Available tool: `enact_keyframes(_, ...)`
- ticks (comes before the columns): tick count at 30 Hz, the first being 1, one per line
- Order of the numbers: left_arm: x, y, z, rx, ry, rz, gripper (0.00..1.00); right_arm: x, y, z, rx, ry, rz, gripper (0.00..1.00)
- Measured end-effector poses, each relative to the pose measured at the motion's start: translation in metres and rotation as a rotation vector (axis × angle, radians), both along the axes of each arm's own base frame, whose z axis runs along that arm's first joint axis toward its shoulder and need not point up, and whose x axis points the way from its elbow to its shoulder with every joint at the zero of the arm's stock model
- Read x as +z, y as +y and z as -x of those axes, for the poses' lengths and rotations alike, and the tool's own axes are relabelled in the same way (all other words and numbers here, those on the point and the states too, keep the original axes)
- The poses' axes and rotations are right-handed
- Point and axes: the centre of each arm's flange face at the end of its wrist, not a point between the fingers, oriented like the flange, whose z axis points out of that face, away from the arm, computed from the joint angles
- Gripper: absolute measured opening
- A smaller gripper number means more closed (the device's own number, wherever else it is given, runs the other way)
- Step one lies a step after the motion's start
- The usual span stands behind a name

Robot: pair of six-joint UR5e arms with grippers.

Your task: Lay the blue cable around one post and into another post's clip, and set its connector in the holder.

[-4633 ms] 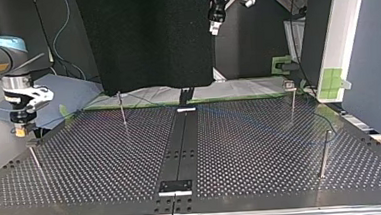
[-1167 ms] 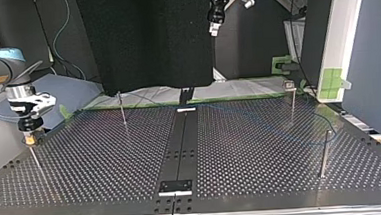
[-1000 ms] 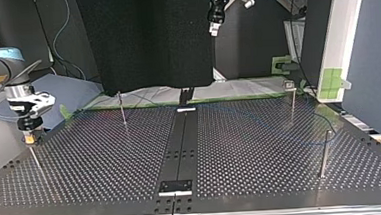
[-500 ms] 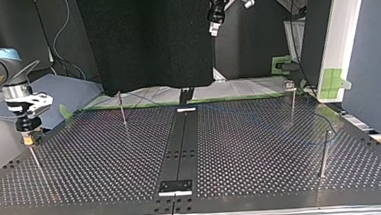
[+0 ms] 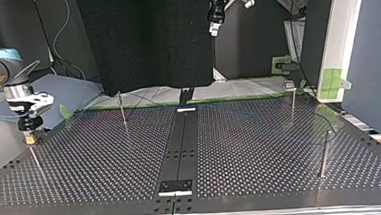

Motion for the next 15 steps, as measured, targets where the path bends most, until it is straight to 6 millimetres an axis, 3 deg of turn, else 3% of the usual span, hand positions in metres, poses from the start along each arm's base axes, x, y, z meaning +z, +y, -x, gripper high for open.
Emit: enact_keyframes(15, -0.0002, 0.0, 0.0, 0.0, 0.001, 0.0, 1.0, -0.0016, -0.0029, -0.0004, 0.011, -0.002, 0.019, 0.0)
